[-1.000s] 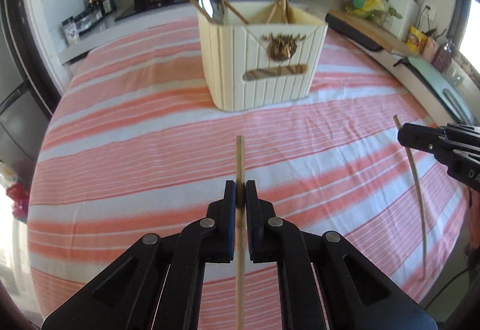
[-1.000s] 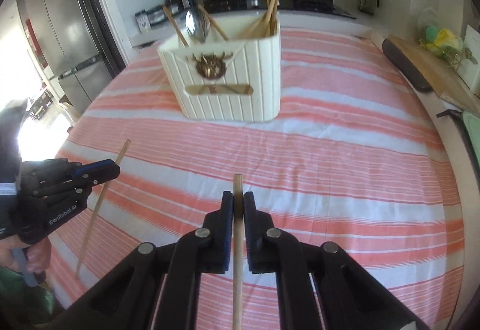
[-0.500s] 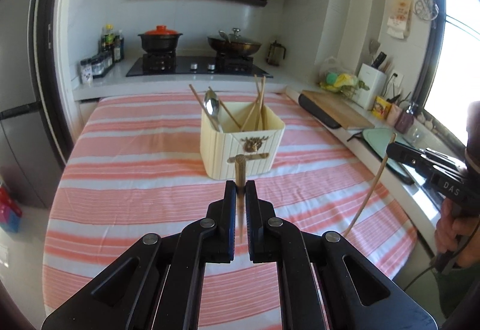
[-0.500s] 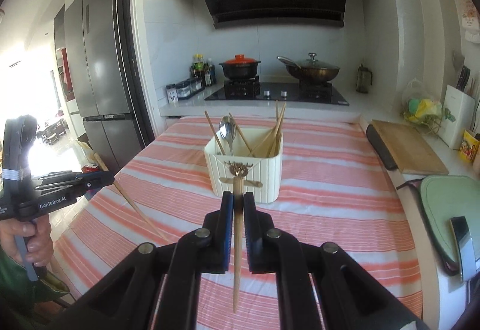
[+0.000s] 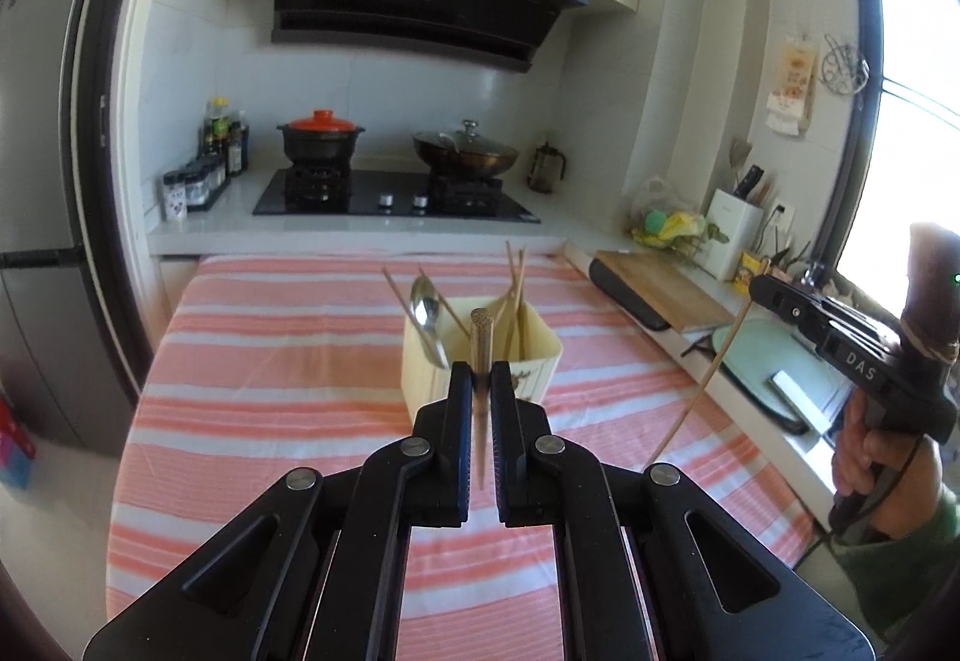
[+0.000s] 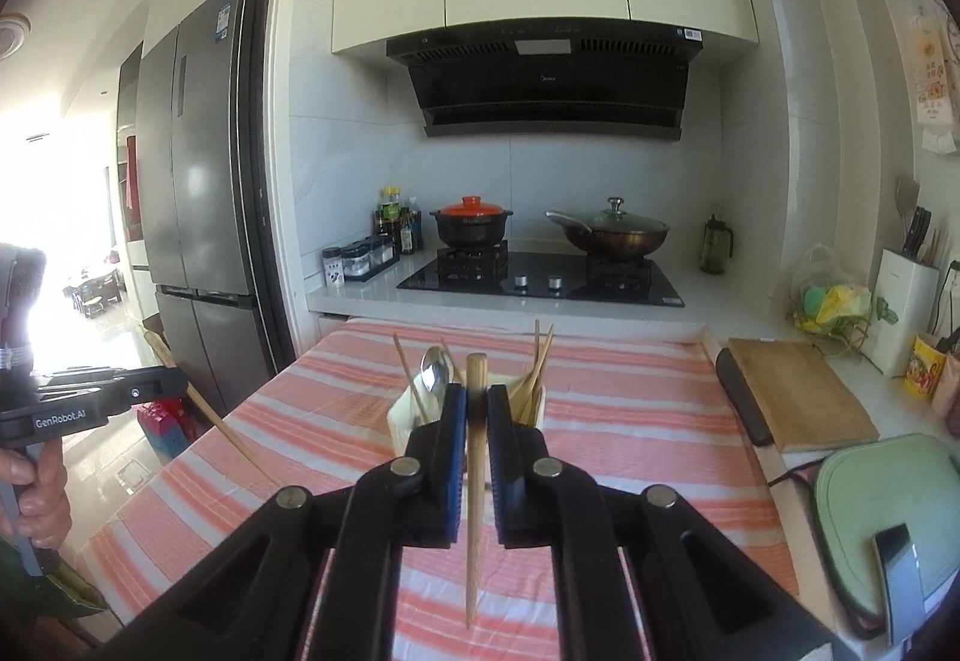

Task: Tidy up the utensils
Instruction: 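Lift and carry both chopsticks over the holder with both tools, then open the left tool to drop its chopstick while the right tool drops its chopstick into the holder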

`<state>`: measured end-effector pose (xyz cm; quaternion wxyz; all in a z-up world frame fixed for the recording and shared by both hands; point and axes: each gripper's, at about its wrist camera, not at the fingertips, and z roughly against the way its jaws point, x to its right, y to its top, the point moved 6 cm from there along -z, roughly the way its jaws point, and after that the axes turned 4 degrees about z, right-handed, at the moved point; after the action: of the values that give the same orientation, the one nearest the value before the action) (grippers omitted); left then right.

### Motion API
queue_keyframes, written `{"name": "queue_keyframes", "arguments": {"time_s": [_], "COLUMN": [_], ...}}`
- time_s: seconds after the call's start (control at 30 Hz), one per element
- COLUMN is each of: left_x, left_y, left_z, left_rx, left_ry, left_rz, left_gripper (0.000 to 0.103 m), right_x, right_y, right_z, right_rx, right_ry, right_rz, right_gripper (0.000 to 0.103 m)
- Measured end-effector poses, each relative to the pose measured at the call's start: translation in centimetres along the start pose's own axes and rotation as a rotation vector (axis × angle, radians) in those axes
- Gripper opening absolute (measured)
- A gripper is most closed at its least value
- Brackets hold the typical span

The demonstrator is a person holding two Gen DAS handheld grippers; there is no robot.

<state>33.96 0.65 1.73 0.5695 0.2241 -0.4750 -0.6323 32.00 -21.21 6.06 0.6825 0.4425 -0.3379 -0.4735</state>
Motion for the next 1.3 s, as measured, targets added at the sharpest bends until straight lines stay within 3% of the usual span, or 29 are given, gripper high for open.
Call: {"name": "queue_keyframes", "arguments": {"time_s": [0.27,0.37,0.5,0.63,0.87,0.9,0.93,0.97,1.0,1.1,1.2,1.27,1.3], "left_x": [-1.2,-1.0,-0.9,-1.1,-1.9,-1.9,-2.1,-2.1,-2.2,-2.0,-1.1,-0.3,0.1], "left_y": [8.0,9.5,9.2,7.0,3.2,3.1,3.0,3.1,3.4,4.5,4.7,4.1,3.4], "left_z": [-4.1,-7.5,-13.4,-19.2,-25.1,-25.4,-25.4,-25.0,-24.3,-20.7,-16.3,-12.9,-11.4], "left_rx": [0.108,0.096,0.014,-0.102,-0.258,-0.266,-0.270,-0.264,-0.243,-0.149,-0.059,0.020,0.044], "left_ry": [0.002,0.019,0.041,0.076,0.119,0.126,0.136,0.150,0.167,0.198,0.258,0.314,0.354], "left_rz": [0.086,0.085,0.077,0.073,0.047,0.043,0.039,0.034,0.027,-0.024,-0.092,-0.128,-0.141], "left_gripper": [0.004,0.004,0.004,0.004,0.006,0.013,0.020,0.041,0.062,0.083,0.102,0.102,0.102], "right_x": [2.3,3.0,3.1,2.8,2.9,2.8,2.8,3.0,3.3,4.2,4.4,4.2,4.0], "right_y": [8.0,9.8,10.0,7.7,0.9,0.0,-0.8,-1.3,-1.4,-0.4,0.8,1.2,1.1], "right_z": [-4.5,-7.2,-11.5,-16.7,-25.5,-26.6,-27.5,-28.0,-28.0,-25.6,-21.4,-18.0,-16.4], "right_rx": [0.121,0.155,0.150,0.072,-0.196,-0.243,-0.284,-0.308,-0.309,-0.246,-0.182,-0.146,-0.138], "right_ry": [-0.050,-0.065,-0.042,0.001,0.106,0.129,0.139,0.137,0.133,0.121,0.084,0.051,0.032], "right_rz": [0.025,0.031,0.041,0.057,-0.030,-0.045,-0.063,-0.084,-0.109,-0.155,-0.121,-0.094,-0.080], "right_gripper": [0.007,0.007,0.007,0.007,0.009,0.009,0.020,0.037,0.044,0.048,0.066,0.083,0.087]}}
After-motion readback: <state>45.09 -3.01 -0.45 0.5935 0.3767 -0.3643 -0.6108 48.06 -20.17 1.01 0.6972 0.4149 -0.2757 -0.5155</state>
